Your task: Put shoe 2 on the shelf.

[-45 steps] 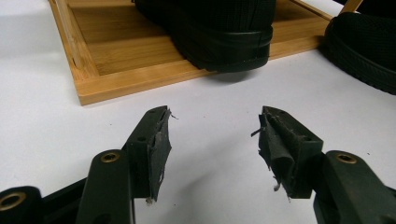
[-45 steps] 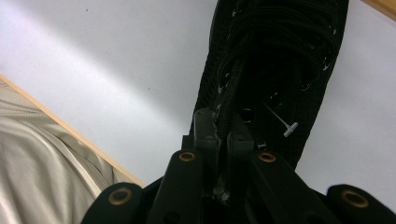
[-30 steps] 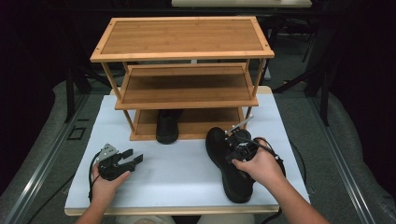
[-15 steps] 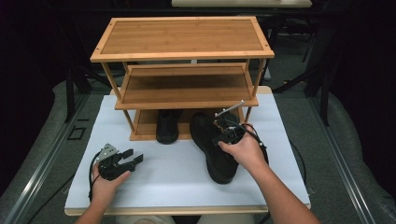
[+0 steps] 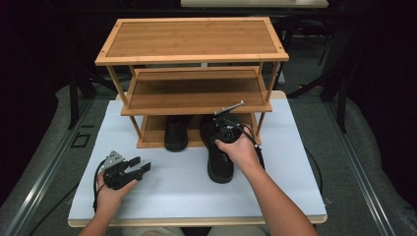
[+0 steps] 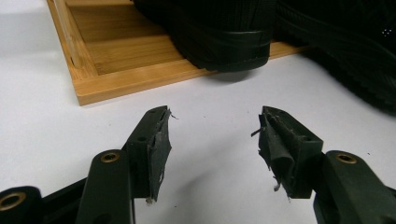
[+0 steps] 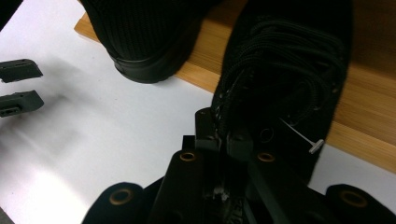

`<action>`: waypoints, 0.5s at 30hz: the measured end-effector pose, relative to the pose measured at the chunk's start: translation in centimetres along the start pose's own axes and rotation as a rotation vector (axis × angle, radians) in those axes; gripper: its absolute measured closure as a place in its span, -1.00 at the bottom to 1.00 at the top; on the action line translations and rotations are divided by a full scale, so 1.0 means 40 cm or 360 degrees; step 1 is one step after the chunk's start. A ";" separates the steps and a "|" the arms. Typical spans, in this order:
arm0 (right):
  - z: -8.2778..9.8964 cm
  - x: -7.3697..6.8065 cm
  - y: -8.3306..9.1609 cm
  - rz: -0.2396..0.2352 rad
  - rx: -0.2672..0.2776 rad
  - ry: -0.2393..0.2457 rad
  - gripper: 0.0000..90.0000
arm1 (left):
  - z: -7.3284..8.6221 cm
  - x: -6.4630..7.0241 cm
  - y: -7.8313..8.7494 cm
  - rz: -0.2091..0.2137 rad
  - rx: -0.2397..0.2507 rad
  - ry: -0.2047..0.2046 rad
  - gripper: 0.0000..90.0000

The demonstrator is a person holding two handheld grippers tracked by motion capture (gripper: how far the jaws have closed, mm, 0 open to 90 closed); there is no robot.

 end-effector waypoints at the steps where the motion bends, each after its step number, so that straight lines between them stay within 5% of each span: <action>1: 0.000 -0.008 -0.012 -0.0009 -0.0008 0.0002 0.90 | 0.000 0.000 0.000 0.0001 0.0000 0.0001 -0.04; 4: -0.002 -0.020 -0.015 -0.0060 0.0008 0.0014 0.70 | 0.000 0.000 0.001 0.0003 -0.0001 -0.0002 -0.04; 8: 0.004 -0.033 0.014 -0.0027 0.0068 0.0108 0.57 | 0.000 0.000 0.002 0.0004 -0.0002 0.0001 -0.04; 11: 0.018 -0.033 0.049 0.0004 0.0157 0.0149 0.44 | 0.000 0.000 0.002 0.0002 -0.0005 0.0002 -0.04; 15: 0.045 -0.024 0.093 -0.0054 0.0293 0.0188 0.31 | 0.001 0.001 0.001 0.0000 -0.0004 0.0004 -0.04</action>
Point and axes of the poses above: each handheld gripper's, and its own axes: y roughly backward along the jaws, z roughly out of its underside, x roughly to its right, the point moved 2 cm from there along -y, roughly forward along the jaws, and after that the axes turned 5 degrees about x, right-handed, at the moved point
